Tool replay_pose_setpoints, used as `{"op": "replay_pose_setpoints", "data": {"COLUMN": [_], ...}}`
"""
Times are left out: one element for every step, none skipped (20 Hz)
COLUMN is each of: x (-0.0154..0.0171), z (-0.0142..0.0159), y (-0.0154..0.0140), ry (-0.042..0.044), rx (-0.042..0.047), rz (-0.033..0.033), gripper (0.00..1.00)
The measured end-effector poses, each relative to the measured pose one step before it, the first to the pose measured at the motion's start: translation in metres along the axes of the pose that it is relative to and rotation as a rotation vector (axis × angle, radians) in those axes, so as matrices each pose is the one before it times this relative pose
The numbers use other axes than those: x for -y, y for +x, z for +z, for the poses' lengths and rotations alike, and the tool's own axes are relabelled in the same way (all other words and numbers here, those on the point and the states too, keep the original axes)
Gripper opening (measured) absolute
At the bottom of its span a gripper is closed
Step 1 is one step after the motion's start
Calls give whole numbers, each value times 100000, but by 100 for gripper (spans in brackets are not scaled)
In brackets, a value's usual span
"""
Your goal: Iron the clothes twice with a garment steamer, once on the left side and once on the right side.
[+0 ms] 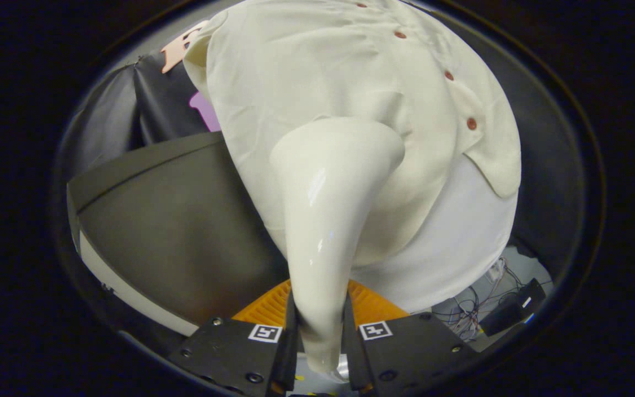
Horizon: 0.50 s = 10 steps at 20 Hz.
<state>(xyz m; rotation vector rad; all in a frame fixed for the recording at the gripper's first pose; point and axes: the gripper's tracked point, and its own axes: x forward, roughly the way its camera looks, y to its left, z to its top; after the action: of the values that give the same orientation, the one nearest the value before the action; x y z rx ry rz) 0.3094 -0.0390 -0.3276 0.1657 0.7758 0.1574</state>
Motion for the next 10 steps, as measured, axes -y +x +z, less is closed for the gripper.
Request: {"op": "replay_pose_setpoints", "data": {"x": [-81,42,-44,71,-24,23,121,73,102,-32], "z": [-234,-5,-7,-3,-7,-59,396,-174,338,-256], "y": [506,-60,-260,-289,-121,-175,-255,90,-148,198], "ry": [748,362,514,141,111,-17,-918,-1507,-888,687], "rx": [523,-210,-1025,-1213,-1405,-1747,743,-770,1692,-626], "rz": [-944,-148,35,-173,-216,-357,-919,-1129,-572,-280], "gripper": [37,37,37,37,37,37,37,37,37,37]}}
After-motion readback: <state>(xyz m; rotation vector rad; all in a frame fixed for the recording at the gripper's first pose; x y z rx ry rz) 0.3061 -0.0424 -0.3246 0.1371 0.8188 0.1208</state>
